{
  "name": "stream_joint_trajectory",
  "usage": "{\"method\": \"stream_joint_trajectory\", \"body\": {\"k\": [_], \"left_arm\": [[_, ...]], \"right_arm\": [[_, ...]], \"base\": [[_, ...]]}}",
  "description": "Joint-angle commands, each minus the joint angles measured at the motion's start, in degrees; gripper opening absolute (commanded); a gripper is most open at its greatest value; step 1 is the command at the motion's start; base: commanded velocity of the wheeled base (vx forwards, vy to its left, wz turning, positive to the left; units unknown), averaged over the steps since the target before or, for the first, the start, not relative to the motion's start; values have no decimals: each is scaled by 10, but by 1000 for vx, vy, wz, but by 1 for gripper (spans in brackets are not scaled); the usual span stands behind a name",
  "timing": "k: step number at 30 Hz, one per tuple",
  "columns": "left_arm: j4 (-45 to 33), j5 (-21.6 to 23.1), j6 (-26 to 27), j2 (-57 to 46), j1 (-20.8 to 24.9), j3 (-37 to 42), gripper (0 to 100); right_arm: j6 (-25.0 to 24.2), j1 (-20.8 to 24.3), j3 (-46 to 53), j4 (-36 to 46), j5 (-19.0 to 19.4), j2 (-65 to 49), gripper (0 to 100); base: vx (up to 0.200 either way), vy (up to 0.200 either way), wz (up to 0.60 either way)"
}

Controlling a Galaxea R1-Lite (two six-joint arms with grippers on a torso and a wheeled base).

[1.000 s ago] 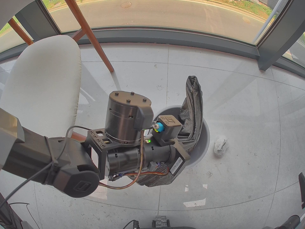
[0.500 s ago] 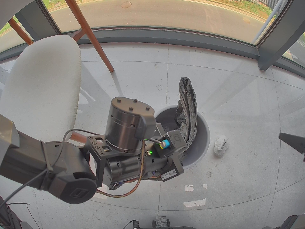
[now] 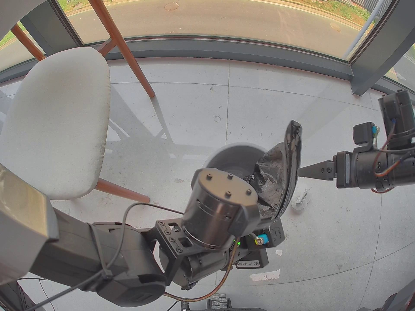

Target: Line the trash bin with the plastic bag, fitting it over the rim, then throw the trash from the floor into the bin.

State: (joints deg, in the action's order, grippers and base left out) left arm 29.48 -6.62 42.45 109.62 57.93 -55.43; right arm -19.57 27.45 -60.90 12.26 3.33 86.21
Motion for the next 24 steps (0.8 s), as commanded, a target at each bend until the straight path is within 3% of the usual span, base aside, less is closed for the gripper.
{"method": "stream_joint_trajectory", "body": {"k": [1,5,9,24], "left_arm": [[1,-8,1,14,3,2,0],[1,-13,0,13,3,7,0],[1,-17,0,14,4,8,0],[1,-17,0,12,5,11,0]], "right_arm": [[26,-36,-38,4,0,64,100],[64,-80,-60,4,2,71,100],[71,-100,-66,4,2,74,100],[70,-102,-164,3,1,164,100]], "base": [[0,0,0],[0,0,0],[0,0,0],[0,0,0]]}}
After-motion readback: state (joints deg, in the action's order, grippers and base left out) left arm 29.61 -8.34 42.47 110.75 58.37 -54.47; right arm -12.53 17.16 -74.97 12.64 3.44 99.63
